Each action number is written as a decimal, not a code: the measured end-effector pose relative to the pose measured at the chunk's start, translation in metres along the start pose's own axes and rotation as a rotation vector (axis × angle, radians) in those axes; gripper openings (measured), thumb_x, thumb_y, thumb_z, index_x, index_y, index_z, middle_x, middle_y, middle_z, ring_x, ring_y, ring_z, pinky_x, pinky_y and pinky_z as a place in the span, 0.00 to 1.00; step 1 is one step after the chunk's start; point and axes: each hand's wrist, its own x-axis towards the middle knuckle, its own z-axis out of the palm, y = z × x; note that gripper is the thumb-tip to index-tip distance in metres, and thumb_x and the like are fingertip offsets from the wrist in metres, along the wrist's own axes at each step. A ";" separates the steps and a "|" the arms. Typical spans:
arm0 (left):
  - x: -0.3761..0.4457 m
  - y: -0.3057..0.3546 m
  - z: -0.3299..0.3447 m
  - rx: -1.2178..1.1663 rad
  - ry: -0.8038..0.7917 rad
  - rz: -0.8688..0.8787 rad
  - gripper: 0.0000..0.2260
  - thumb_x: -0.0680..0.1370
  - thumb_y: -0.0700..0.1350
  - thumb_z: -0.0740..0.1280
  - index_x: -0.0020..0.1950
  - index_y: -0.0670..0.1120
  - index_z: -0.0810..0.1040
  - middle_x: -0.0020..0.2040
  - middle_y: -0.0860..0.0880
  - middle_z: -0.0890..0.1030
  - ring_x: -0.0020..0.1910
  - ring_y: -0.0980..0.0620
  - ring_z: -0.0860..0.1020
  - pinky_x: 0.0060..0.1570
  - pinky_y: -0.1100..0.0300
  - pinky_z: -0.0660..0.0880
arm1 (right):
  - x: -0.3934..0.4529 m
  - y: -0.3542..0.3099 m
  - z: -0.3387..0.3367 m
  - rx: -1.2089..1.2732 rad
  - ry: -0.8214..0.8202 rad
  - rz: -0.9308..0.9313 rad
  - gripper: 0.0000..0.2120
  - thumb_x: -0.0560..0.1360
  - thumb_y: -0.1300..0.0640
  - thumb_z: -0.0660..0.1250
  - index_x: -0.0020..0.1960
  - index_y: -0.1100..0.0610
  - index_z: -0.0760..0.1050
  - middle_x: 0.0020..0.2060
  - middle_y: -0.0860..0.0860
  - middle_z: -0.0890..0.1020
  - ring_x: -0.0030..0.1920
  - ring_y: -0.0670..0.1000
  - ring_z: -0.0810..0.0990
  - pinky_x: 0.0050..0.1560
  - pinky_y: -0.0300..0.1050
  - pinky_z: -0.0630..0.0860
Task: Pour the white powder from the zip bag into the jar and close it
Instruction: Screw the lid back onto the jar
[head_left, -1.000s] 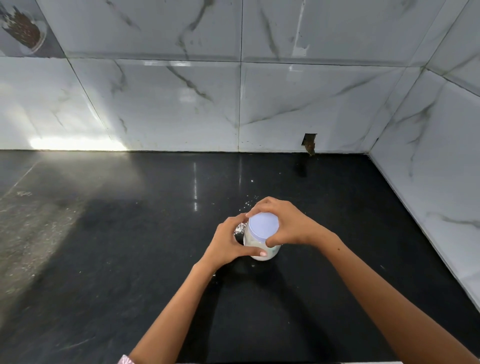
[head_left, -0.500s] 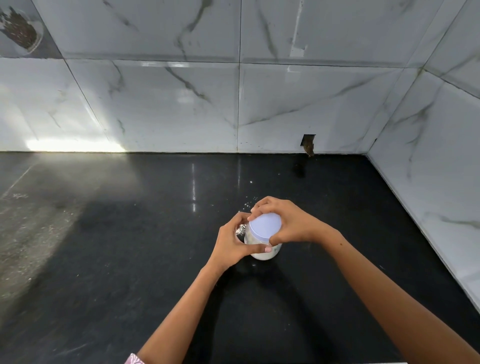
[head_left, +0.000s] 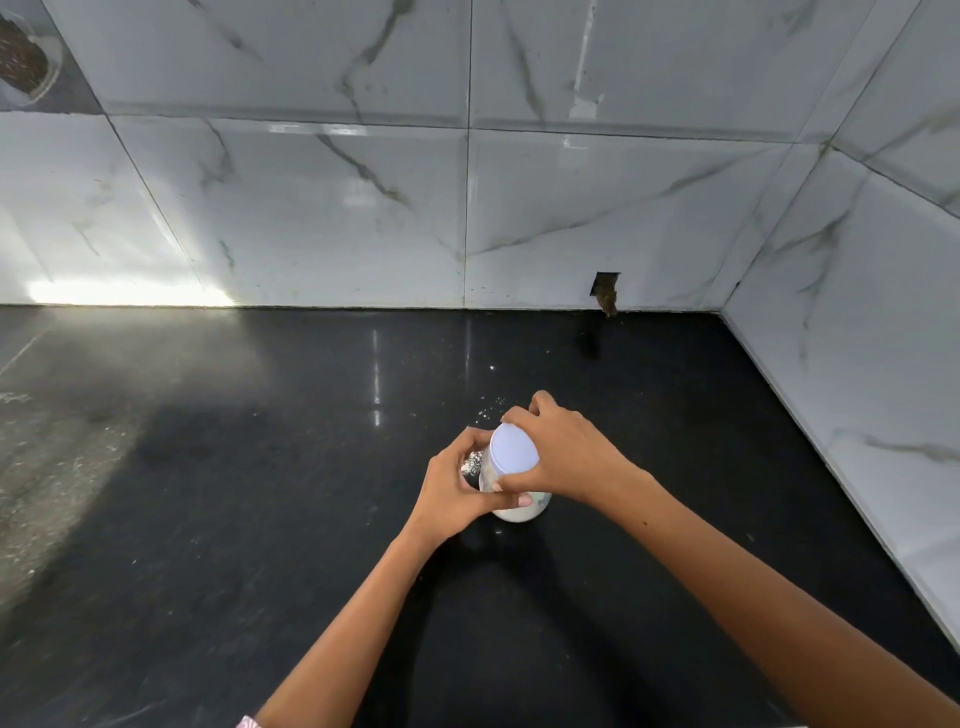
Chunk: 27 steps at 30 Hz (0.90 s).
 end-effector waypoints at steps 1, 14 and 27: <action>0.000 -0.001 0.000 -0.008 -0.001 -0.004 0.26 0.57 0.47 0.83 0.51 0.55 0.77 0.47 0.55 0.83 0.47 0.55 0.81 0.47 0.63 0.76 | 0.001 -0.003 0.002 -0.046 0.004 0.036 0.33 0.64 0.40 0.71 0.63 0.56 0.67 0.54 0.56 0.71 0.49 0.58 0.77 0.43 0.45 0.69; 0.006 0.004 0.027 -0.064 0.106 -0.058 0.31 0.52 0.51 0.81 0.54 0.54 0.78 0.45 0.53 0.84 0.46 0.55 0.82 0.46 0.55 0.80 | 0.004 -0.006 0.002 -0.005 -0.003 0.094 0.30 0.66 0.44 0.69 0.66 0.49 0.68 0.56 0.55 0.72 0.51 0.58 0.77 0.48 0.46 0.71; 0.007 0.001 0.023 -0.019 0.092 0.026 0.26 0.54 0.53 0.83 0.50 0.60 0.79 0.46 0.58 0.84 0.47 0.59 0.82 0.46 0.62 0.79 | 0.010 0.018 -0.033 0.281 -0.253 -0.229 0.25 0.60 0.59 0.75 0.56 0.45 0.77 0.54 0.45 0.73 0.54 0.45 0.73 0.54 0.43 0.73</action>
